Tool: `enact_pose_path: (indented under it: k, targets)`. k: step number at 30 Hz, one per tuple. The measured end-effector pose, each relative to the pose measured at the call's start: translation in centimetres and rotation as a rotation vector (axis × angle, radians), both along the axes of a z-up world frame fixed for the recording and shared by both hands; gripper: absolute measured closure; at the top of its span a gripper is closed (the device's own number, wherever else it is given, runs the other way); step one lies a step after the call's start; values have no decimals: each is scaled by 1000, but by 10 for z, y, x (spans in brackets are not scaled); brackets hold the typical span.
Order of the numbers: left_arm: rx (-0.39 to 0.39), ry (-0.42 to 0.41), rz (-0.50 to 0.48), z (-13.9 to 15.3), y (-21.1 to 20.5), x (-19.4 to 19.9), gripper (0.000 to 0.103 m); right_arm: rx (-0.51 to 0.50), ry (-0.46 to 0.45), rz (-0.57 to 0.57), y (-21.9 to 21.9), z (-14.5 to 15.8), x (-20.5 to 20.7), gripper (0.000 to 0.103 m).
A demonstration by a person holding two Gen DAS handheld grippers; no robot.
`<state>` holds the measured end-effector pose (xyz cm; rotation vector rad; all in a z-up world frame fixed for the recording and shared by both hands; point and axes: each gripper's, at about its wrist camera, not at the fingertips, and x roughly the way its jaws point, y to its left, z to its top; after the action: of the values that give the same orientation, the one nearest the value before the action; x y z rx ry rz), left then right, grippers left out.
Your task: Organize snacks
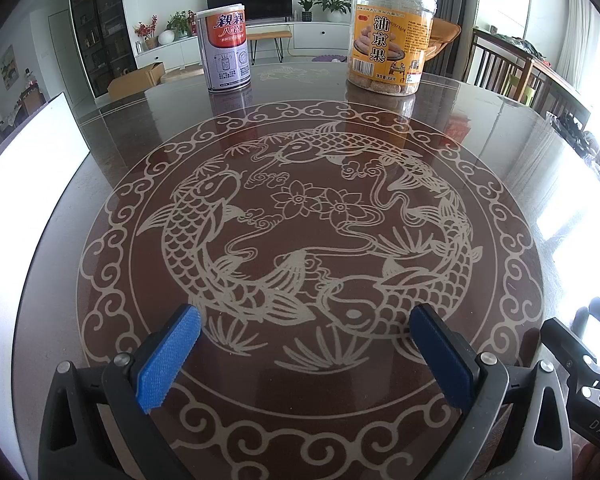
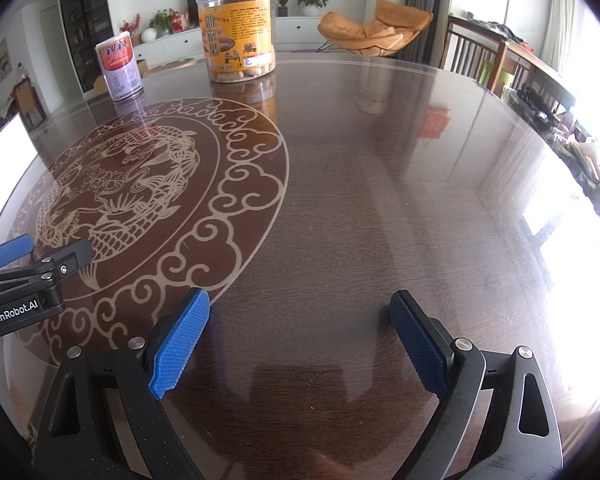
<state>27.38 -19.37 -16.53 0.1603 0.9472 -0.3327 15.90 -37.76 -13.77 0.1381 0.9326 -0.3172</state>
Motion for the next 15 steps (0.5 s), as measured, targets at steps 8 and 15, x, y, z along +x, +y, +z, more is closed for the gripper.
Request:
enact_pose_path:
  k: [8, 15]
  targets:
    - [0, 0, 0, 0, 0, 1, 0, 0, 0, 0, 0, 0, 0, 10]
    - [0, 0, 0, 0, 0, 1, 0, -1, 0, 0, 0, 0, 0, 10]
